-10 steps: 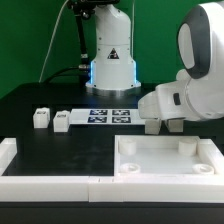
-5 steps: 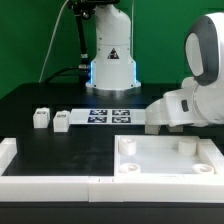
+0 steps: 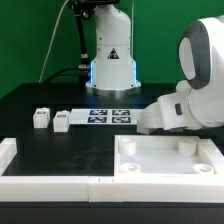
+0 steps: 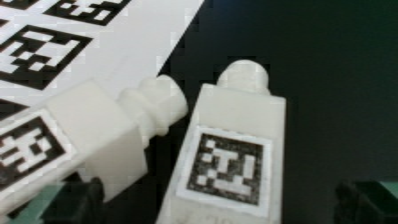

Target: Assemble one leg

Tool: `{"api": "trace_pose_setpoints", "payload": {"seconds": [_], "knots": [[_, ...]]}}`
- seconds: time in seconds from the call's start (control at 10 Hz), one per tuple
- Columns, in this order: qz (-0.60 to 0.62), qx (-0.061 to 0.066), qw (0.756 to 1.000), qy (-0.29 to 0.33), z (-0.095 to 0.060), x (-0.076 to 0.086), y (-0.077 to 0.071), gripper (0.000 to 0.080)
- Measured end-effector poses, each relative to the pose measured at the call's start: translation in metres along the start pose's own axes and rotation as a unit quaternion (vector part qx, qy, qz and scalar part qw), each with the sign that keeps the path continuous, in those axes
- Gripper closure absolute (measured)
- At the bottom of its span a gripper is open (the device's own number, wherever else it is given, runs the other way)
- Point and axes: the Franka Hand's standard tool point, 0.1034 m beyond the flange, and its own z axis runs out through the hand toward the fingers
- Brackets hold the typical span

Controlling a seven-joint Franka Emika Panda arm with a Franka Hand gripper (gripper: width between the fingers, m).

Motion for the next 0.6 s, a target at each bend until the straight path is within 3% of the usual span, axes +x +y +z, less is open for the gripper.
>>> {"api": "trace_pose_setpoints", "payload": {"seconds": [0.1,0.2,0.3,0.4,0.6], "knots": [[0.000,0.000,1.000,0.000,0.0001,0.0000,0.0000,0.0150],[0.000,0.000,1.000,0.000,0.0001,0.0000,-0.0001,0.0241],[0.000,0.000,1.000,0.000,0.0001,0.0000,-0.0001,0.0422],[0.000,0.000,1.000,0.000,0.0001,-0.0001,-0.0002,0.0510],[0.000,0.000,1.000,0.000,0.0001,-0.0001,-0.0002,0.0509]]}}
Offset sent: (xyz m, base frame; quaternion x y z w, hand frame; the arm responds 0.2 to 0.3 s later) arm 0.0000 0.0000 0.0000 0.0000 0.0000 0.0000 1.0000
